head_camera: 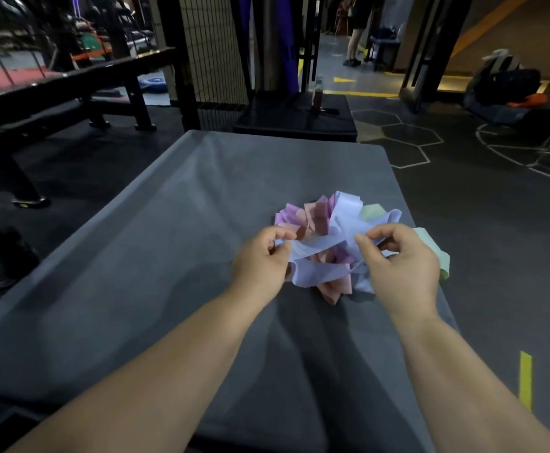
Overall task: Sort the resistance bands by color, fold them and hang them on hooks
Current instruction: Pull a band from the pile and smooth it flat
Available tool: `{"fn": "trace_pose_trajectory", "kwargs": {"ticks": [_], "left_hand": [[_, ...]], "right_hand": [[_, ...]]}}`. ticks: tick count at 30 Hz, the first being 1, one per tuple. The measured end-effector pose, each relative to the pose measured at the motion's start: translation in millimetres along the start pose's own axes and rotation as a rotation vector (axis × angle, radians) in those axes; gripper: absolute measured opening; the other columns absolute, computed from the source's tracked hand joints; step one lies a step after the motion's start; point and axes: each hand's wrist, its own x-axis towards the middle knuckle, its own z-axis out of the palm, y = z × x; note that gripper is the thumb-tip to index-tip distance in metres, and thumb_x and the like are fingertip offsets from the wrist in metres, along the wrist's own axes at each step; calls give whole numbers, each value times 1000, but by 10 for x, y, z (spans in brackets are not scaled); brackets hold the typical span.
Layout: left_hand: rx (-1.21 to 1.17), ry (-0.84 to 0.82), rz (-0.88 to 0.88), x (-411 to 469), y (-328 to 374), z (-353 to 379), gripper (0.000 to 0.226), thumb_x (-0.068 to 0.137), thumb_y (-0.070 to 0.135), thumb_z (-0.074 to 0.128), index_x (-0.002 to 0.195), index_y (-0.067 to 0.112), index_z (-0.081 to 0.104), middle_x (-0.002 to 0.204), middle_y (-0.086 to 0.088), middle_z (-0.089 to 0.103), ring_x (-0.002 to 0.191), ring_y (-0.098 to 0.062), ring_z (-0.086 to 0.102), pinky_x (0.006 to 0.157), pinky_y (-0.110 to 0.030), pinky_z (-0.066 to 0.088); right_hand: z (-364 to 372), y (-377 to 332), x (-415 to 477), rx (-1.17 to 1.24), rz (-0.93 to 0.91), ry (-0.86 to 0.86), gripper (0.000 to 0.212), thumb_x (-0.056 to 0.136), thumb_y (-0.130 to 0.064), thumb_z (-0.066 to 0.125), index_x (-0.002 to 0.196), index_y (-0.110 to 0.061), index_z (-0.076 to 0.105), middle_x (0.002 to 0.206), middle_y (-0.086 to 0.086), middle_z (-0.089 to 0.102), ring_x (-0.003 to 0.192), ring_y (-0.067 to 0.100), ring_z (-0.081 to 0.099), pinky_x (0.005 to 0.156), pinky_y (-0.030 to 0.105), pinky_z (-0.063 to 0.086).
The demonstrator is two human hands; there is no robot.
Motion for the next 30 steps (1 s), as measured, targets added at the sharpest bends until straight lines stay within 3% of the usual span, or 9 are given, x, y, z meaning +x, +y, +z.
{"fn": "trace_pose_trajectory", "kwargs": {"ticks": [3, 5, 7, 11, 13, 15, 19, 25, 30], "left_hand": [[-18, -3, 8, -224, 34, -172, 28, 94, 16, 54, 83, 41, 60, 75, 9, 61, 67, -13, 57, 63, -27, 43], [-8, 8, 29, -343, 78, -289, 25, 94, 17, 53, 85, 40, 60, 82, 8, 64, 67, -6, 59, 63, -23, 44], [46, 19, 52, -419, 114, -370, 22, 93, 17, 54, 88, 38, 60, 79, 12, 61, 61, 0, 53, 56, -16, 38], [147, -31, 9, -500, 94, -402, 13, 94, 20, 53, 95, 30, 61, 76, 17, 52, 68, -6, 49, 62, -24, 36], [184, -41, -25, -535, 29, -385, 11, 94, 20, 54, 98, 25, 63, 73, 12, 49, 65, -7, 46, 59, -22, 35], [186, -32, -53, -584, -9, -379, 11, 94, 19, 54, 99, 23, 63, 74, 10, 50, 63, -4, 45, 54, -16, 32], [186, -54, -82, -609, -58, -366, 13, 94, 22, 54, 103, 21, 63, 76, 9, 53, 68, -9, 49, 58, -21, 36], [215, -90, -110, -561, -248, -429, 17, 92, 21, 54, 85, 35, 59, 79, 10, 56, 74, -15, 55, 70, -27, 42], [337, -168, -136, -650, -437, -526, 16, 92, 24, 57, 104, 34, 61, 84, 1, 62, 81, -20, 61, 79, -33, 51]], "right_hand": [[-130, -83, -148, 19, -54, -3, 24, 85, -14, 72, 70, -28, 60, 66, -31, 59, 60, -4, 55, 58, 5, 41], [-224, -132, -227, 46, -65, 8, 24, 85, -13, 72, 71, -29, 60, 68, -29, 60, 62, -1, 54, 57, 8, 42], [-309, -149, -307, 82, -64, 7, 22, 85, -12, 71, 72, -28, 61, 70, -26, 61, 63, 0, 54, 58, 8, 42], [-422, -56, -486, 18, -10, -17, 19, 85, -10, 70, 74, -22, 61, 69, -10, 60, 63, 3, 53, 58, 7, 40], [-470, 34, -556, -3, 46, -33, 19, 86, -10, 70, 74, -21, 61, 70, -8, 59, 59, 2, 51, 56, 7, 40], [-517, 105, -583, -35, 91, -39, 15, 86, -12, 69, 77, -20, 61, 70, -8, 59, 59, 4, 52, 55, 11, 40], [-587, 164, -532, -59, 108, -52, 14, 86, -16, 68, 78, -23, 59, 73, -8, 60, 64, 13, 54, 58, 26, 39], [-608, 240, -404, -301, 122, -331, 19, 86, -22, 66, 97, -28, 51, 85, -11, 60, 80, 16, 60, 67, 30, 46], [-625, 309, -385, -505, 96, -522, 34, 86, -20, 63, 115, -31, 49, 86, -7, 59, 81, 19, 58, 73, 33, 47]]}}
